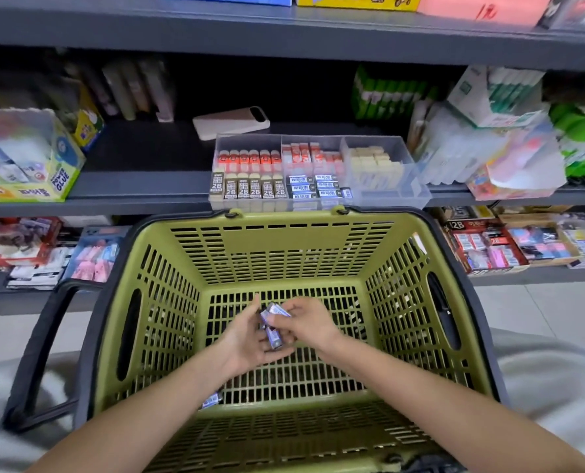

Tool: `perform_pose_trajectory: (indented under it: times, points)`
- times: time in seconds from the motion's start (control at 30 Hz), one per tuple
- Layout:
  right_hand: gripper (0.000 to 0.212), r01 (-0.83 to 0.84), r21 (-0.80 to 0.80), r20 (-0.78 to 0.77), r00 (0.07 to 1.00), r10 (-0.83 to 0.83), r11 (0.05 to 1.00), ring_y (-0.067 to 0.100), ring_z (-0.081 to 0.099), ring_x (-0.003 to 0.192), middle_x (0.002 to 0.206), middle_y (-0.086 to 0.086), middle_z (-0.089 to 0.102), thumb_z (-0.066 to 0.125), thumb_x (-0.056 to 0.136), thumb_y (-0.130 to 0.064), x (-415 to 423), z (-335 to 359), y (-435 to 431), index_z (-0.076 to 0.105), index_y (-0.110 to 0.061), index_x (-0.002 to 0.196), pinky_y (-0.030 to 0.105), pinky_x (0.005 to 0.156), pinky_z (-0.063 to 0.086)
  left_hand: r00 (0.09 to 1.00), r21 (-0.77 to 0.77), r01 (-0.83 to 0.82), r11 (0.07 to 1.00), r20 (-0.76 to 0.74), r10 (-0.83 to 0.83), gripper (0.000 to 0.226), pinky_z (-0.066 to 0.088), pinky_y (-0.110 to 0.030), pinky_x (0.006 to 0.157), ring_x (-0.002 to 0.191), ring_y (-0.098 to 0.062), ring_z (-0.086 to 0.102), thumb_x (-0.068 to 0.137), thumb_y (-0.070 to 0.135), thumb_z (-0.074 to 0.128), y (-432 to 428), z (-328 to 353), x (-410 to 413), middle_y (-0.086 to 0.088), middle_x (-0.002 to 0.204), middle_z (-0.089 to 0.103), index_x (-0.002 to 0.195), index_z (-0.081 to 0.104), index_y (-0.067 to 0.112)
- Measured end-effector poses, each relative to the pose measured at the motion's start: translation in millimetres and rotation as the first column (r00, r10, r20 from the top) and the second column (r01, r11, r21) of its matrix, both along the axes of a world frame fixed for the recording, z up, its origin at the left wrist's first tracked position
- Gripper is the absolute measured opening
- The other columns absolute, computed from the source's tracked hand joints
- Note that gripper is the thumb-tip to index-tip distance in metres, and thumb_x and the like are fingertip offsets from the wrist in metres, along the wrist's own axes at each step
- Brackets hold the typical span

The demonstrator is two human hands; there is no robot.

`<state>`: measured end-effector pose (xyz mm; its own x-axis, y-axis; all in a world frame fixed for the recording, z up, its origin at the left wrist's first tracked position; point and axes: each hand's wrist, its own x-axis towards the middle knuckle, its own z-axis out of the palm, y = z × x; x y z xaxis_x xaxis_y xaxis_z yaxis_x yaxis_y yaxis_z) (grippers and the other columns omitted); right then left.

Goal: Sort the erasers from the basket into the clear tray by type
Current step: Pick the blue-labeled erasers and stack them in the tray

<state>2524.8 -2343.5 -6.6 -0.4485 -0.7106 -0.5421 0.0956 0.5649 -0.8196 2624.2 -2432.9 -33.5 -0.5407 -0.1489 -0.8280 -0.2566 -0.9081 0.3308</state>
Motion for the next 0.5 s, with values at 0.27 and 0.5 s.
perform_pose_trajectory:
  times: [0.27, 0.5]
  points:
    - [0.039, -0.277, -0.108, -0.498, 0.846, 0.19, 0.955, 0.011, 0.044, 0.091, 0.085, -0.008, 0.052, 0.066, 0.079, -0.046, 7.9, 12.1, -7.7, 0.067, -0.029, 0.114, 0.027, 0.086, 0.037, 0.964, 0.066, -0.262, 0.963, -0.026, 0.264, 0.025, 0.053, -0.027, 0.043, 0.048, -0.023, 0.065, 0.089, 0.029, 0.062, -9.8, 38.2, -1.4, -0.013, 0.059, 0.067, 0.085, 0.057, 0.006]
    - [0.04, -0.435, 0.192, -0.598, 0.659, 0.456, 0.88, 0.014, 0.052, 0.112, 0.121, 0.0, 0.06, 0.063, 0.087, -0.029, -6.8, -40.6, -16.8, 0.057, -0.019, 0.125, 0.037, 0.104, 0.039, 0.979, -0.151, -0.142, 0.978, -0.17, 0.116, 0.016, 0.028, -0.013, 0.028, 0.048, -0.011, 0.049, 0.077, 0.019, 0.066, -63.5, 82.4, 32.2, -0.004, 0.063, 0.054, 0.068, 0.056, 0.009]
